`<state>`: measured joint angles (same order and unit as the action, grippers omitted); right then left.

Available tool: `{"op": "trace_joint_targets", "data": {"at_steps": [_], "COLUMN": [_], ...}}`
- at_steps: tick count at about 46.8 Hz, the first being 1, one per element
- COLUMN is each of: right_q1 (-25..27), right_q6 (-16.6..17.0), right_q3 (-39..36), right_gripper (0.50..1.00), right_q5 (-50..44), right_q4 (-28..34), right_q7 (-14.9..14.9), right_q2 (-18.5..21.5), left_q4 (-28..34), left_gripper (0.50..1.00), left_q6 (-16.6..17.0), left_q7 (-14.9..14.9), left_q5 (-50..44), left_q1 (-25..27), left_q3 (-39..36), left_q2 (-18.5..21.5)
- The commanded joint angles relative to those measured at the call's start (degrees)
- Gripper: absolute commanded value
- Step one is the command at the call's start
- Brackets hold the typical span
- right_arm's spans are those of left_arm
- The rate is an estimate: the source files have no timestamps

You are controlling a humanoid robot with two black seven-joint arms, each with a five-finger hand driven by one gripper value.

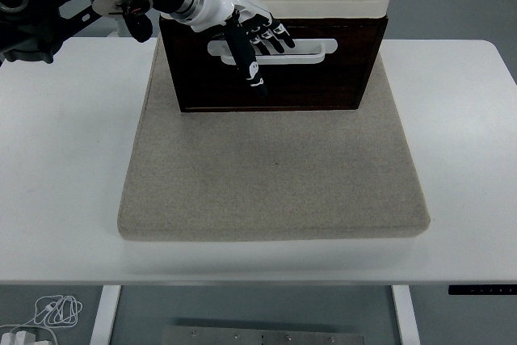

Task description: Open the drawer under the combination cabinet

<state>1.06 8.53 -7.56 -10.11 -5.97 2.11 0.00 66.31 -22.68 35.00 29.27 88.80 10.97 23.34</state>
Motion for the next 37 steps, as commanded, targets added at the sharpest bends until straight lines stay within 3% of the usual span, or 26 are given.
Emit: {"op": "trace_joint_targets", "data": {"at_steps": [1, 37], "right_q1": [0.0, 0.0], "right_q6": [0.0, 0.0], "right_q3": [0.0, 0.0], "right_gripper": [0.926, 0.926], "right_q5": [0.0, 0.0], "right_q4": [0.0, 0.1], "right_q7": [0.0, 0.0], "right_q2": [0.0, 0.0], "left_q4": [-0.4, -0.5], "left_gripper": [1.000, 1.000], "left_q6": [0.1, -0.5], "left_q7": [0.0, 0.0], "left_q5": [0.1, 0.4], "left_q1": [0.1, -2.1], "left_q3": [0.0, 0.0], "left_q2": [-0.1, -1.0]}}
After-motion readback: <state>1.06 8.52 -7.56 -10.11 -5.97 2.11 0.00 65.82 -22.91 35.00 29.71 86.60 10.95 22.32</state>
